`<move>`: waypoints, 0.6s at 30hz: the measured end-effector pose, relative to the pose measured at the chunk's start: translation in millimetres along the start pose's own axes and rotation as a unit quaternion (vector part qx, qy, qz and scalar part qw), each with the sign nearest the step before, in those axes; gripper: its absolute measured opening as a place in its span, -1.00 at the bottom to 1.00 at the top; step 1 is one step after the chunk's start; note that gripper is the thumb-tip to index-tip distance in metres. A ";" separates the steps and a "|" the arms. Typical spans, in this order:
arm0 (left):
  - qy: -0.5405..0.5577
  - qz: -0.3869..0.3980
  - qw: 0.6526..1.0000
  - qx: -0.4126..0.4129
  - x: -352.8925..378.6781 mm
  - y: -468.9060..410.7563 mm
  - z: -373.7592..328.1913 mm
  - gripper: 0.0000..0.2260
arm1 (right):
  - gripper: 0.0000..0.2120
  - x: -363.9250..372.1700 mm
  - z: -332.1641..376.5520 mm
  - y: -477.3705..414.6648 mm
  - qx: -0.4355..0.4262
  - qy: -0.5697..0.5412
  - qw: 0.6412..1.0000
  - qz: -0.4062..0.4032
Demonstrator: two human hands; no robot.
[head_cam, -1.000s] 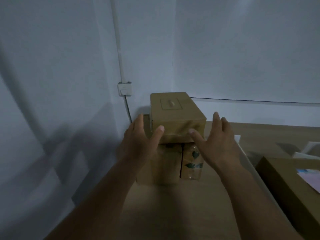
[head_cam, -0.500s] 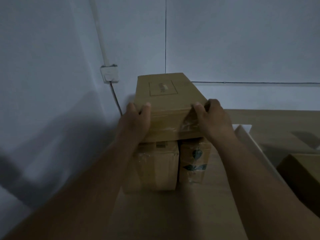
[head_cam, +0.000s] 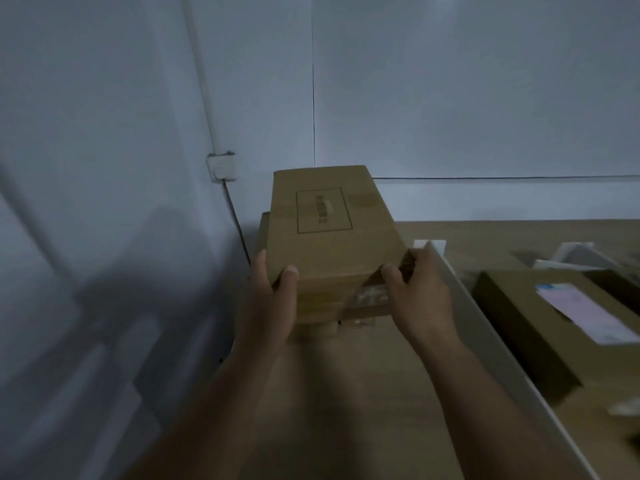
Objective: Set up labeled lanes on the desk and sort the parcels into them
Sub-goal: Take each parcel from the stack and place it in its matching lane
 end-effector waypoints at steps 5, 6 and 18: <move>0.002 0.011 1.000 0.008 -25.6 73.3 52.8 -0.56 | -0.72 -28.4 8.0 95.7 0.019 -0.005 1.000 0.000; 0.017 0.015 1.000 0.012 -30.8 88.9 63.3 -0.58 | -0.76 -33.4 9.8 114.7 0.021 -0.008 1.000 -0.003; -0.025 0.098 0.984 -0.150 -54.2 220.5 217.4 -0.49 | -0.73 -20.8 -45.8 300.6 0.140 0.030 0.989 0.042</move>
Point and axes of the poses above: each hand's wrist, its own y-axis away from the middle knuckle, its own x-axis out of the palm, z = x × y, the point moved 5 cm from there along -y, towards the middle knuckle, and after that the axes turned 12 degrees about -x, right-handed, at the moved point
